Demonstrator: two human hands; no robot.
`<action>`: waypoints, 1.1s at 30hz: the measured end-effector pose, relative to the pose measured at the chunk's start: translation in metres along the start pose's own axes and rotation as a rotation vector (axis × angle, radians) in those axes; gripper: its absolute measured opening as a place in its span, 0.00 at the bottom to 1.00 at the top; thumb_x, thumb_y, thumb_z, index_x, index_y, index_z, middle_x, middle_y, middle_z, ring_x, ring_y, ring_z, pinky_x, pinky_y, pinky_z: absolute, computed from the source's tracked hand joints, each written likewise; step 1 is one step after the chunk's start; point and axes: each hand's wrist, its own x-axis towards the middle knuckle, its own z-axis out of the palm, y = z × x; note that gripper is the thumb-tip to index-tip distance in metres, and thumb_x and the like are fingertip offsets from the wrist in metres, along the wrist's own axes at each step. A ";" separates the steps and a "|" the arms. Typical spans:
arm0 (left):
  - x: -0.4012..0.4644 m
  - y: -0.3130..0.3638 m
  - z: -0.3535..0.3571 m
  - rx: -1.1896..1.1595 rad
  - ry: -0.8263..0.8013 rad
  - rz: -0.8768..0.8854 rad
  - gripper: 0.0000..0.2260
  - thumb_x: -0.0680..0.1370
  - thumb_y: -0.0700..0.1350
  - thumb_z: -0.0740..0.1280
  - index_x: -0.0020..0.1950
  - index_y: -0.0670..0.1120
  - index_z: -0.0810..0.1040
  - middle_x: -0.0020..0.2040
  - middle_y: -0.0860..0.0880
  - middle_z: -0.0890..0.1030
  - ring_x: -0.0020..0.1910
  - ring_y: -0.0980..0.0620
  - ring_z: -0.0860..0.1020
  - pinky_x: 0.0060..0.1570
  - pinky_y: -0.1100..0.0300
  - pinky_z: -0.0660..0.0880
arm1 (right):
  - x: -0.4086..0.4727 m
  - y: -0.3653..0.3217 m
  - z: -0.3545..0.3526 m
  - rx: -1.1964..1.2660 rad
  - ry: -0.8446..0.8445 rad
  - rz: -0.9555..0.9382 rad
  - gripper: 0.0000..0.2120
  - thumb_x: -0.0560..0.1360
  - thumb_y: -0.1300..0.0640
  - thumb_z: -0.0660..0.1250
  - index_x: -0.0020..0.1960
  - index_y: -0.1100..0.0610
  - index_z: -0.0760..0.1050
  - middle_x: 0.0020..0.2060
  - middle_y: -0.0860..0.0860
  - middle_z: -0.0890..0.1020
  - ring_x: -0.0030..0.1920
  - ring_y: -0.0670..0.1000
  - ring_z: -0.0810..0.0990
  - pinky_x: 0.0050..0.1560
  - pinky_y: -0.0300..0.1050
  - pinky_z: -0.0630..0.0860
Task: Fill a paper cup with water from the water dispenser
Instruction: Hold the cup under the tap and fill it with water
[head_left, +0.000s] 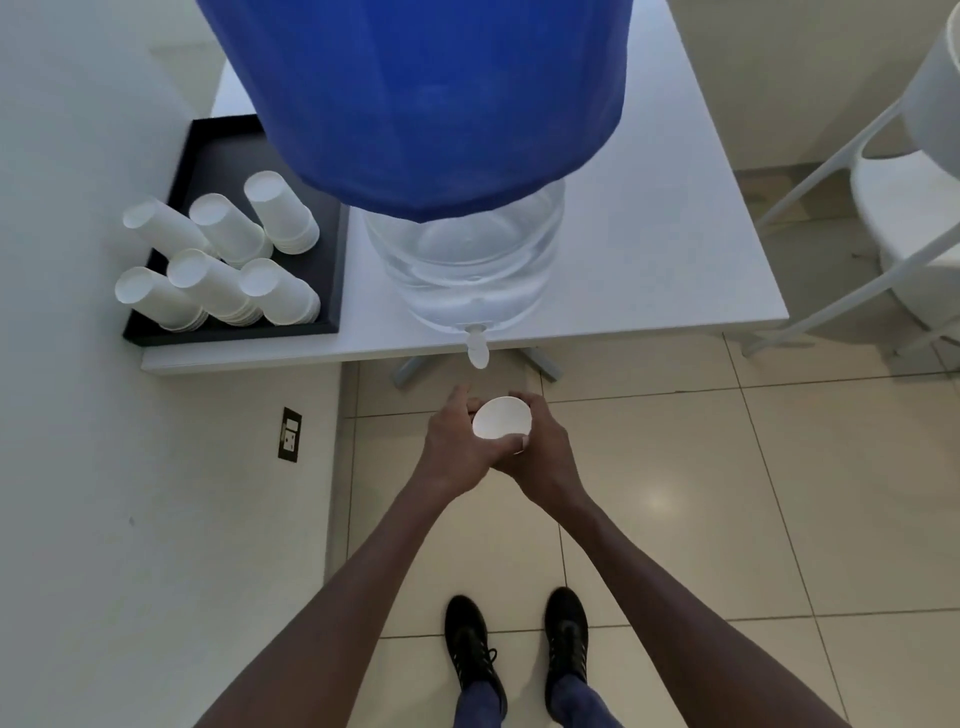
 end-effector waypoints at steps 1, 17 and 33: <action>0.002 -0.002 0.003 -0.018 0.026 -0.007 0.40 0.64 0.54 0.80 0.71 0.46 0.67 0.55 0.55 0.77 0.55 0.53 0.78 0.47 0.66 0.73 | 0.004 0.004 0.001 0.014 0.011 0.011 0.38 0.63 0.54 0.83 0.67 0.54 0.68 0.56 0.48 0.81 0.55 0.51 0.79 0.45 0.34 0.74; 0.031 0.016 -0.020 0.615 0.320 0.579 0.21 0.72 0.41 0.75 0.64 0.42 0.78 0.58 0.44 0.78 0.56 0.45 0.75 0.52 0.59 0.75 | 0.085 0.024 0.027 -0.107 0.142 -0.013 0.34 0.64 0.49 0.81 0.64 0.54 0.69 0.58 0.52 0.79 0.59 0.57 0.73 0.55 0.56 0.76; 0.058 0.026 -0.054 0.776 0.078 0.835 0.05 0.76 0.38 0.71 0.47 0.37 0.83 0.45 0.41 0.85 0.45 0.39 0.82 0.41 0.46 0.81 | 0.094 0.015 0.038 -0.056 0.149 -0.071 0.33 0.62 0.52 0.82 0.62 0.54 0.72 0.55 0.51 0.80 0.56 0.55 0.76 0.48 0.47 0.73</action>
